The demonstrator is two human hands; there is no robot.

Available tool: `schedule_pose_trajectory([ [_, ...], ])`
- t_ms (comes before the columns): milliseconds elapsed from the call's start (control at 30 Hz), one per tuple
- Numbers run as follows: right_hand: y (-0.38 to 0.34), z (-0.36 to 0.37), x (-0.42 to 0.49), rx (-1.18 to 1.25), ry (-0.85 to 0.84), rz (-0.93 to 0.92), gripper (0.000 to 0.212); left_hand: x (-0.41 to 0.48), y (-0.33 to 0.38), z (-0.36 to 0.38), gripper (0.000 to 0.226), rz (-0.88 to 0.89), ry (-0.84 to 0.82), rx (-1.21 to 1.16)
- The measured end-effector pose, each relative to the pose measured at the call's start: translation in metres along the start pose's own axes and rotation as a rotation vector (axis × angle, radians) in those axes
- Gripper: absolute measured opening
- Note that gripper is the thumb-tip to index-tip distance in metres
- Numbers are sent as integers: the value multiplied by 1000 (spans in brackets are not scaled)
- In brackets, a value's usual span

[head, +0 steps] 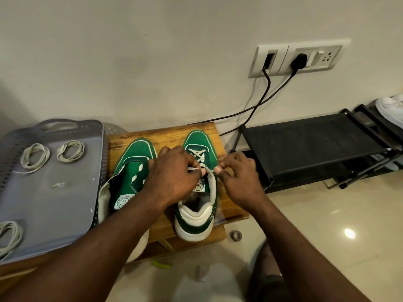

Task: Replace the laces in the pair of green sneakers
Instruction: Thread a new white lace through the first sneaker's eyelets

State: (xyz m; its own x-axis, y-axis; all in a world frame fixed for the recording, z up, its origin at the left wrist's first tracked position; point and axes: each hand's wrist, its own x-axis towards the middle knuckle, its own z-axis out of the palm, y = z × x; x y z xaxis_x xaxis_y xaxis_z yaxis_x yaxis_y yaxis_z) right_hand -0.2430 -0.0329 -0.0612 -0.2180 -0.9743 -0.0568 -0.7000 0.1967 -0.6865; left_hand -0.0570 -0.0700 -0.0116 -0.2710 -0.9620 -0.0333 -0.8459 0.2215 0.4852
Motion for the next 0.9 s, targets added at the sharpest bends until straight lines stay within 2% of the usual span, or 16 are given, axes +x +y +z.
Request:
schedule_pose_trajectory([
  [67, 17, -11, 4, -235, -75, 166, 17, 0, 0, 0, 16, 5, 6, -13],
  [133, 28, -18, 4, -312, -133, 307, 25, -1, 0, 2, 13, 17, 12, -17],
  [200, 27, -14, 3, -314, -103, 243, 26, -1, 0, 2, 10, 36, 11, -16],
  [233, 22, -10, 3, -257, -56, 166, 26, -1, -1, 2, 9, 47, 6, -23],
  [300, 11, -2, 1, 37, 12, 49, 18, -1, -1, 1, 11, 63, -16, -42],
  [367, -1, 4, -2, 246, 14, -38, 13, -2, -3, 2, 15, 72, -36, -57],
  [500, -9, 6, -5, 228, 17, -93, 14, -3, -4, 0, 25, 81, -46, -59],
  [633, 10, 4, 4, 130, -4, 127, 28, -1, -3, 0, 26, 79, -39, -45],
  [700, 9, -1, 1, 271, -53, 215, 25, -2, -1, 2, 29, 84, -32, -15],
  [833, -1, -3, -5, 403, -19, 97, 20, 1, -3, -2, 33, 47, -17, -25],
  [900, -6, -2, -6, 465, -32, 74, 23, 4, -5, -8, 30, -29, -80, -25],
])
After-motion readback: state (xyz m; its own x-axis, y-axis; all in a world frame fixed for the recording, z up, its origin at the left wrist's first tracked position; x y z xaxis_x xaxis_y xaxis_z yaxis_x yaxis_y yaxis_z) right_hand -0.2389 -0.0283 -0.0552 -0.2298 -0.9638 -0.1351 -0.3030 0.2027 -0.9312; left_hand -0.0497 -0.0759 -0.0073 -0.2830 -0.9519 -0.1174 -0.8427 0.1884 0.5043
